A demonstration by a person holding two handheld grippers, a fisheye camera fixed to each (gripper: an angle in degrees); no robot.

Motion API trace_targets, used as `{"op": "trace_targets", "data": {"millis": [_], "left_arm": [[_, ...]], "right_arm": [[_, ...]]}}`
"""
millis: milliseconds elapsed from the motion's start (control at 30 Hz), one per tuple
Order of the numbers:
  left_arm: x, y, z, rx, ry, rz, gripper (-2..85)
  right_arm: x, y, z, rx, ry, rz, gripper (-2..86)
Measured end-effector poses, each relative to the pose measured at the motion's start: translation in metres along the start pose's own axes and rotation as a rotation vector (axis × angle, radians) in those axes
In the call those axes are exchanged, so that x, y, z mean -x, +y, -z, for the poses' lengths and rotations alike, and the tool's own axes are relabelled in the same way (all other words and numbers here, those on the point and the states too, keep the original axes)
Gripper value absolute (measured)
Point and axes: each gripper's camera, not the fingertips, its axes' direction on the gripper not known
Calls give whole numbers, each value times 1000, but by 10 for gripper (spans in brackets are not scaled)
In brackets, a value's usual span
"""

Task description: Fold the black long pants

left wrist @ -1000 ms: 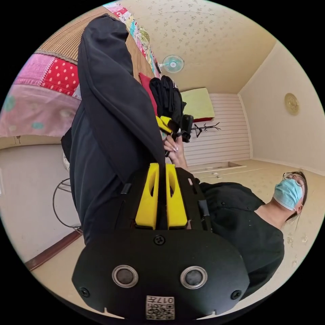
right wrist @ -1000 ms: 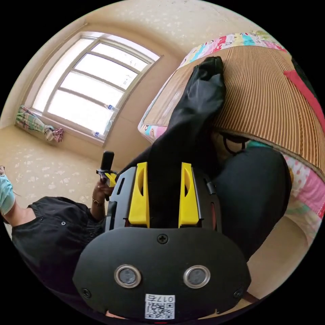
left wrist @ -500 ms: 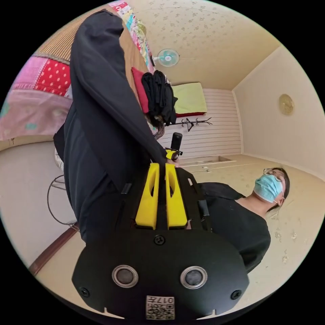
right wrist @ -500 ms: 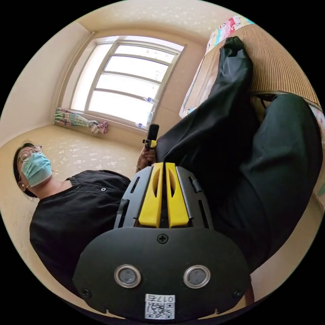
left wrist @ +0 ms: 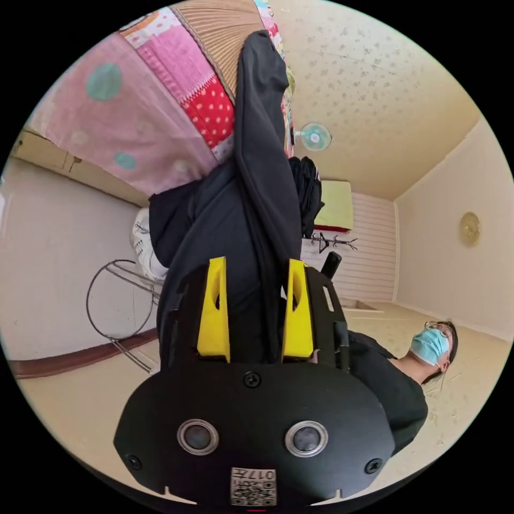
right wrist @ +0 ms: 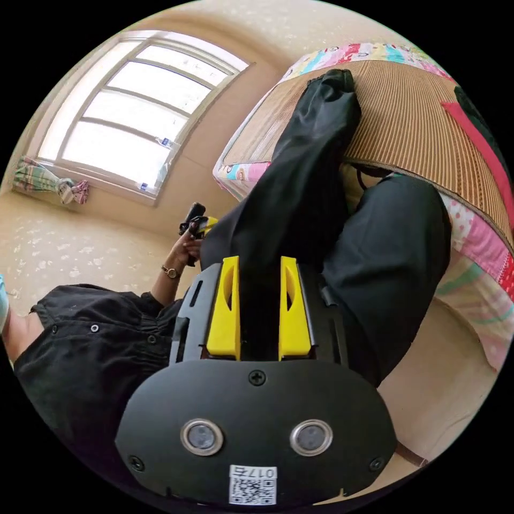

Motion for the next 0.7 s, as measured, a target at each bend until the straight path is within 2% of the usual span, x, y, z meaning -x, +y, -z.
{"op": "trace_targets", "data": {"millis": [100, 233, 300, 400, 500, 533, 633, 667, 700], "left_arm": [[19, -33, 3, -121, 23, -37, 180], [68, -89, -29, -180, 270, 6, 286], [79, -107, -53, -147, 361, 23, 287], [77, -118, -85, -111, 419, 9, 249], [65, -106, -93, -133, 322, -30, 155], [61, -99, -93, -134, 272, -40, 108], [57, -79, -92, -133, 226, -65, 62], [56, -74, -90, -137, 215, -72, 53], [51, -62, -81, -180, 275, -135, 52]], "right_arm": [[-36, -40, 15, -82, -84, -51, 123], [-72, -112, 10, -83, -13, -141, 163], [-81, -137, 5, -86, -42, -168, 174], [-94, -157, -7, -70, -49, -234, 174], [-99, -157, -21, -14, -28, -261, 150], [-98, -153, -18, -42, -81, -238, 126], [-93, -140, -2, -96, -126, -192, 67], [-91, -132, 9, -139, -197, -164, 53], [-92, -129, 14, -157, -236, -158, 50]]}}
